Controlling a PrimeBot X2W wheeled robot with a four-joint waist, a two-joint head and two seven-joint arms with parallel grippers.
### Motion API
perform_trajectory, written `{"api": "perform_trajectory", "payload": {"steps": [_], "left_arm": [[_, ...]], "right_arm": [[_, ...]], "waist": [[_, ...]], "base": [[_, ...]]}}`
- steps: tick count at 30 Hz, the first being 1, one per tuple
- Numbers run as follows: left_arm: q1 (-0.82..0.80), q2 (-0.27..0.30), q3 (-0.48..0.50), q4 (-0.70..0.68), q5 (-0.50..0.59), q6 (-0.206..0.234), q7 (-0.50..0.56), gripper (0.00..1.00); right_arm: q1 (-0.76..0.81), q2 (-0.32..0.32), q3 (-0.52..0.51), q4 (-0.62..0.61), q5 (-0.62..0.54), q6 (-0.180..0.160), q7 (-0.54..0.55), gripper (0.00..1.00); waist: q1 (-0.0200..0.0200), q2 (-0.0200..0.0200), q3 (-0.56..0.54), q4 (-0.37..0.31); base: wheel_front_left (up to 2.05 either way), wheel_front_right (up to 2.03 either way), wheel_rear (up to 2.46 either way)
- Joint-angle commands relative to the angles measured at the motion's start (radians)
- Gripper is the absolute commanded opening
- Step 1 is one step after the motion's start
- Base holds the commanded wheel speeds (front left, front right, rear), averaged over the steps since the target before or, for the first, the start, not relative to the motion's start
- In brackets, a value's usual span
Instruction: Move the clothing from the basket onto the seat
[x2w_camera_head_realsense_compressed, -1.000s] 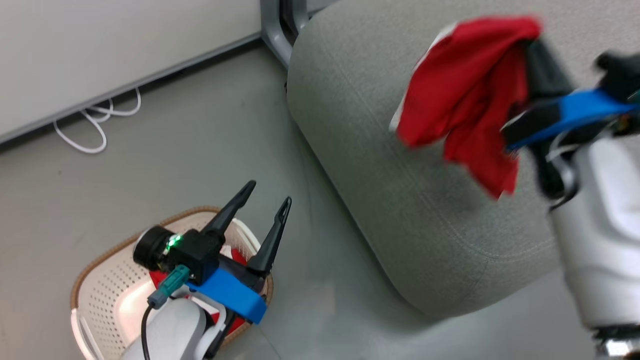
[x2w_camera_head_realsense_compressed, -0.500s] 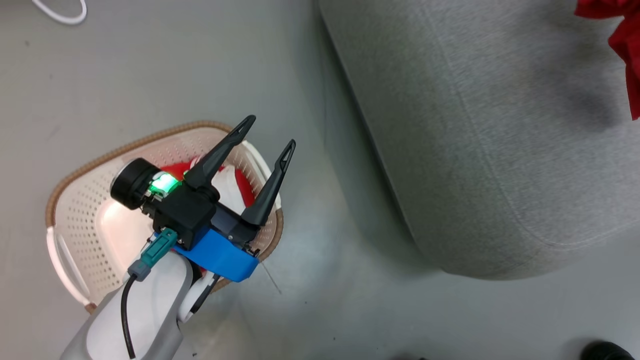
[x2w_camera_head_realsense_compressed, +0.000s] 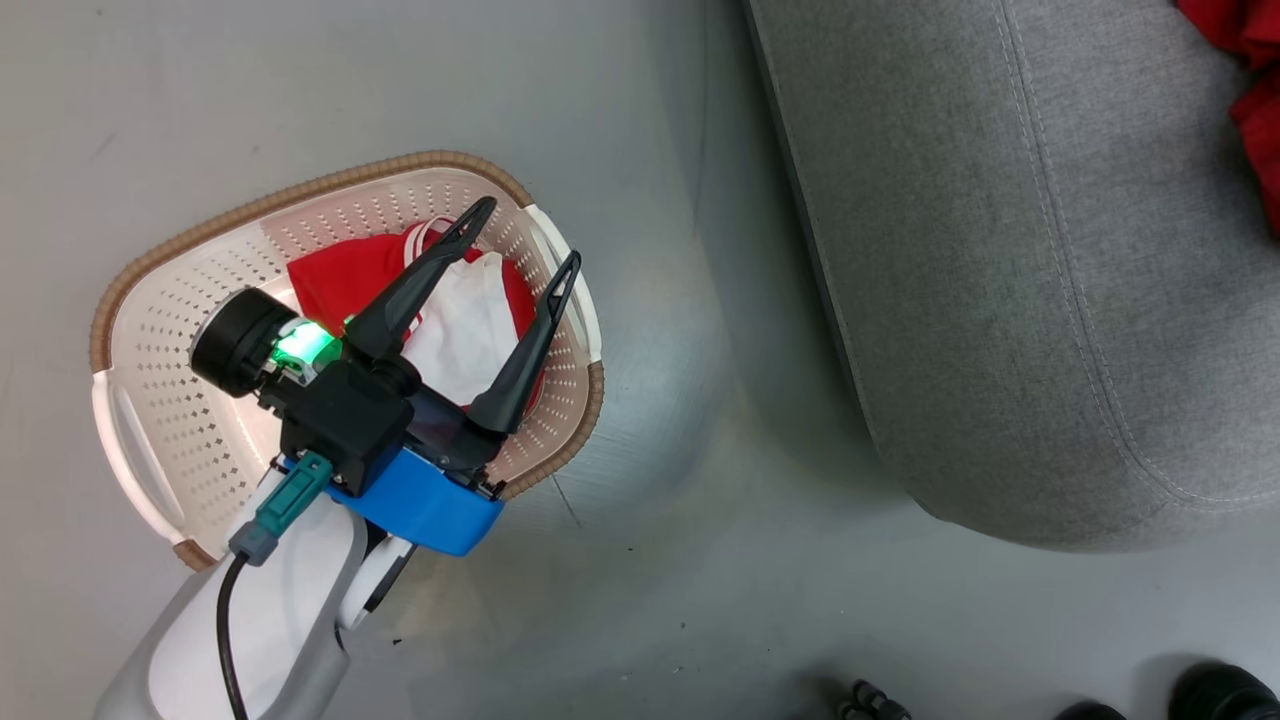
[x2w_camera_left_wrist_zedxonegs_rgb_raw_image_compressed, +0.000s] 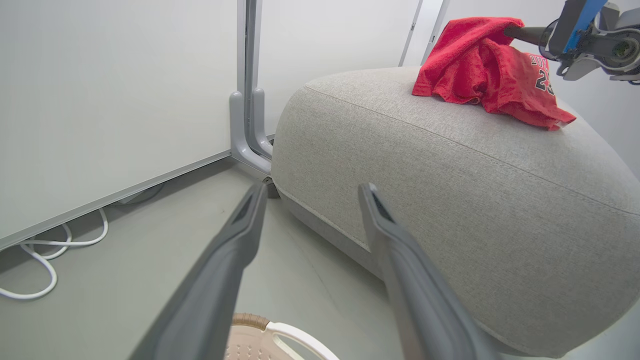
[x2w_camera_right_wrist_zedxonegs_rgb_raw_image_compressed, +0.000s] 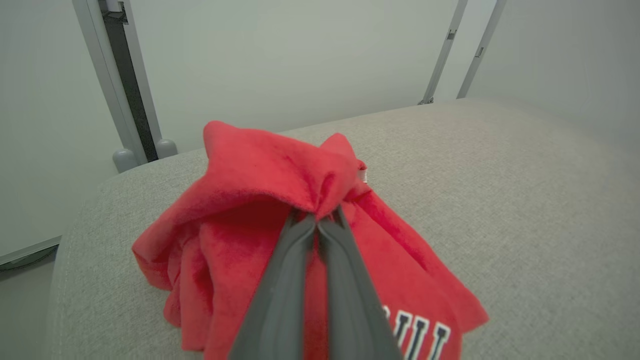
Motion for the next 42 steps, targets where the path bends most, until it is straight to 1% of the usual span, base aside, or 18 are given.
{"api": "perform_trajectory", "payload": {"steps": [1, 2, 3, 4, 5, 10, 15, 22, 26, 29, 35, 38, 42], "left_arm": [[-0.012, 0.003, 0.001, -0.003, 0.006, -0.002, -0.005, 1.00], [-0.012, 0.001, -0.001, -0.001, 0.005, -0.002, -0.005, 1.00], [-0.012, -0.001, -0.002, 0.001, 0.003, -0.002, -0.005, 1.00], [-0.012, -0.004, -0.003, 0.003, 0.002, -0.002, -0.005, 1.00], [-0.011, -0.006, -0.003, 0.005, 0.000, -0.002, -0.005, 1.00], [-0.002, -0.016, -0.005, 0.017, -0.008, -0.002, -0.005, 1.00], [0.004, -0.028, -0.007, 0.025, -0.013, -0.002, -0.005, 1.00], [0.029, -0.058, 0.005, 0.045, -0.028, -0.002, -0.005, 1.00], [0.061, -0.081, 0.026, 0.063, -0.041, -0.002, -0.005, 1.00], [0.091, -0.100, 0.044, 0.078, -0.051, -0.002, -0.005, 1.00], [0.146, -0.143, 0.101, 0.110, -0.063, -0.002, -0.005, 1.00], [0.178, -0.159, 0.141, 0.124, -0.070, -0.002, -0.005, 1.00], [0.222, -0.190, 0.205, 0.145, -0.076, -0.002, -0.005, 1.00]], "right_arm": [[0.016, 0.005, 0.003, 0.004, -0.005, 0.000, -0.005, 0.00], [0.020, 0.000, 0.009, 0.009, -0.013, 0.000, -0.005, 0.00], [0.021, -0.003, 0.010, 0.013, -0.015, 0.000, -0.006, 0.35], [0.020, -0.007, 0.010, 0.014, -0.016, 0.000, -0.006, 0.75], [0.022, -0.007, 0.009, 0.013, -0.017, 0.000, -0.006, 1.00], [0.040, 0.001, 0.020, 0.008, -0.023, 0.000, -0.006, 1.00], [0.069, -0.008, 0.052, -0.004, -0.022, 0.000, -0.006, 1.00], [0.120, -0.014, 0.098, -0.022, -0.027, 0.000, -0.006, 1.00], [0.174, -0.017, 0.134, -0.067, -0.026, 0.000, -0.006, 1.00], [0.229, -0.005, 0.158, -0.111, -0.007, 0.000, -0.006, 1.00], [0.384, 0.015, 0.224, -0.218, 0.028, 0.000, -0.006, 1.00], [0.461, 0.046, 0.258, -0.275, 0.045, 0.000, -0.006, 1.00], [0.555, 0.079, 0.296, -0.340, 0.036, 0.000, -0.005, 1.00]], "waist": [[-0.0001, 0.0000, -0.004, 0.000], [-0.0001, 0.0000, -0.007, 0.001], [-0.0001, 0.0000, -0.011, 0.002], [-0.0001, 0.0000, -0.014, 0.003], [-0.0001, 0.0000, -0.017, 0.003], [-0.0001, 0.0000, -0.042, 0.005], [-0.0001, 0.0000, -0.077, 0.012], [-0.0001, 0.0000, -0.152, 0.031], [-0.0001, 0.0000, -0.212, 0.049], [-0.0001, 0.0000, -0.260, 0.069], [-0.0001, 0.0000, -0.355, 0.122], [-0.0001, 0.0000, -0.401, 0.141], [-0.0001, 0.0000, -0.460, 0.172]], "base": [[0.00, 0.00, 0.00], [0.00, 0.00, 0.00], [0.00, 0.00, 0.00], [0.00, 0.00, 0.00], [0.00, 0.00, 0.00], [0.00, 0.00, 0.00], [0.00, 0.00, 0.00], [0.00, 0.00, 0.00], [0.00, 0.00, 0.00], [0.00, 0.00, 0.00], [0.00, 0.00, 0.00], [0.00, 0.00, 0.00], [0.00, 0.00, 0.00]]}}
